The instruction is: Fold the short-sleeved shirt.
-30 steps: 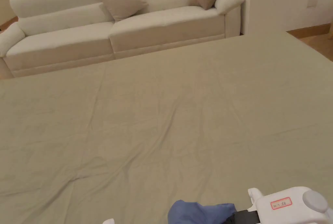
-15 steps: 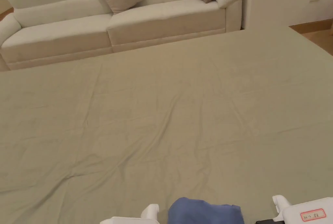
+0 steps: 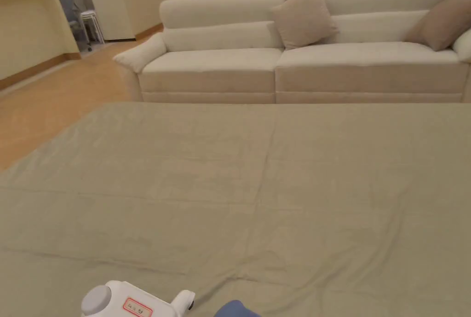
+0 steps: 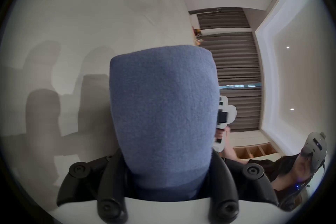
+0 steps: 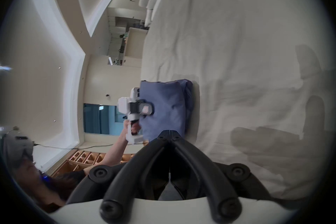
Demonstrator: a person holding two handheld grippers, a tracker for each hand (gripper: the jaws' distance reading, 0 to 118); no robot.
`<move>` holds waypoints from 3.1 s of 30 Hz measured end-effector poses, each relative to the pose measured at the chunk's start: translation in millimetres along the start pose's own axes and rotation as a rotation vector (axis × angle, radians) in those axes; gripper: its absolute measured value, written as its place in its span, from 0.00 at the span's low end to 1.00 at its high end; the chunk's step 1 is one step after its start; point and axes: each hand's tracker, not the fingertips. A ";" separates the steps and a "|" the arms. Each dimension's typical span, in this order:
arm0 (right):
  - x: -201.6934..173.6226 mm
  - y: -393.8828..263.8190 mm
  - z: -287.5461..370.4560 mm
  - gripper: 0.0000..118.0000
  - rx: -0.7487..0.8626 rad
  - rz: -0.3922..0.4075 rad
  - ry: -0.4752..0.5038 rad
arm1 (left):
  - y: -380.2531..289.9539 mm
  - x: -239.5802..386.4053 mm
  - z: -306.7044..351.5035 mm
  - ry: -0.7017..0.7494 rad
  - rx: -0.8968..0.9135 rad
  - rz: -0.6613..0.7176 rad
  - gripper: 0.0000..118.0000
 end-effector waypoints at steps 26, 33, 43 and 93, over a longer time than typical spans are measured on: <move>-40.8 46.3 -101.9 0.00 0.122 0.069 -0.016 | -16.3 -23.9 333.0 1.089 0.515 0.236 0.80; -161.5 41.1 32.1 0.00 0.624 0.430 -0.314 | -74.0 241.4 248.6 0.982 1.216 -0.273 0.80; -316.8 -79.5 171.9 0.00 1.132 0.935 -0.709 | -179.6 444.7 56.6 0.819 1.580 -0.748 0.81; -338.5 -133.8 194.4 0.00 1.221 1.062 -0.776 | -199.3 498.5 7.2 0.966 1.494 -0.793 0.00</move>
